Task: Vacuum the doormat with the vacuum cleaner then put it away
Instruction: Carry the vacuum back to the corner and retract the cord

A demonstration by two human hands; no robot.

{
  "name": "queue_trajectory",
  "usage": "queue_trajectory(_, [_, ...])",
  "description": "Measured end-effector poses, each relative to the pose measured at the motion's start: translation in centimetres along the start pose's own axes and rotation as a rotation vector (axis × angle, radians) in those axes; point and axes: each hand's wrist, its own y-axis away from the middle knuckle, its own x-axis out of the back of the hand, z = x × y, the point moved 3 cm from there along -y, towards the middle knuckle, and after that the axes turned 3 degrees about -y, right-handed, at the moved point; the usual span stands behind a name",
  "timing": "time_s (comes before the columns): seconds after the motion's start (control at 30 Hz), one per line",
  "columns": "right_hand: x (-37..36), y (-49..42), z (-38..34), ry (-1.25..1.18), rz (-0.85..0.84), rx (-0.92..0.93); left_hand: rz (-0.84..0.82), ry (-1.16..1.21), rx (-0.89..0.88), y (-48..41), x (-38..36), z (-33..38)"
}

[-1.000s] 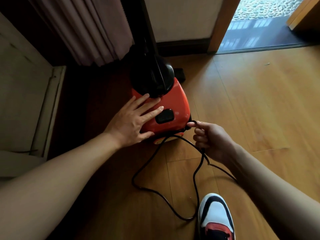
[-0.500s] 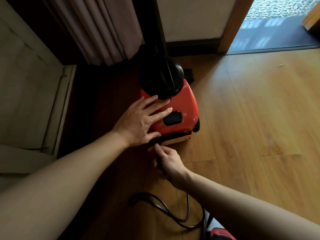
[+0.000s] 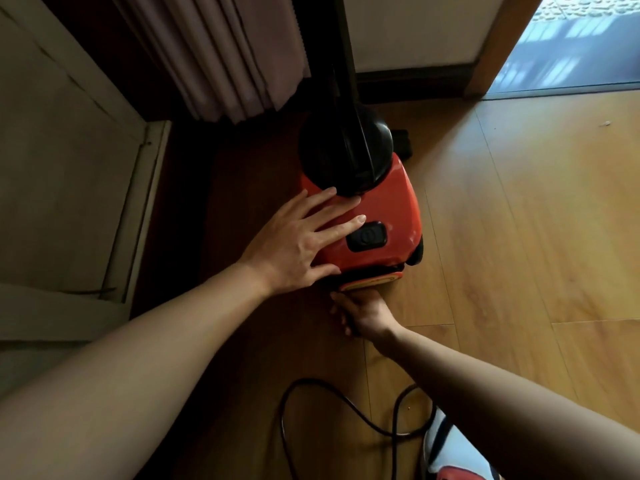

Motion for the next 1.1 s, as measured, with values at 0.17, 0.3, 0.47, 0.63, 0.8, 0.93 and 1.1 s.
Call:
queue_trajectory(0.17, [4.5,-0.6,0.4,0.132,0.03,0.045,0.029,0.004,-0.007,0.0,-0.1,-0.1])
queue_trajectory(0.3, [9.4,-0.3,0.5,0.406,0.11,0.014,0.036,0.001,-0.007,0.0,-0.1,-0.1])
queue_trajectory(0.47, [13.4,1.4,-0.2,-0.023,0.164,-0.134,0.045,0.009,-0.005,0.0,-0.4,-0.2])
queue_trajectory(0.63, [13.0,2.7,-3.2,-0.4,0.044,-0.039,0.046,0.004,0.002,-0.1,-0.5,-0.1])
queue_trajectory(0.8, [10.7,4.6,-4.6,-0.457,-0.078,0.121,0.038,-0.004,0.004,-0.2,-0.4,-0.1])
queue_trajectory(0.93, [8.0,5.9,-5.0,-0.381,-0.075,0.271,0.022,-0.021,0.001,-0.3,-0.2,0.0])
queue_trajectory(1.1, [4.7,6.9,-4.3,-0.324,-0.005,0.298,-0.001,-0.037,0.014,-0.3,-0.1,0.0])
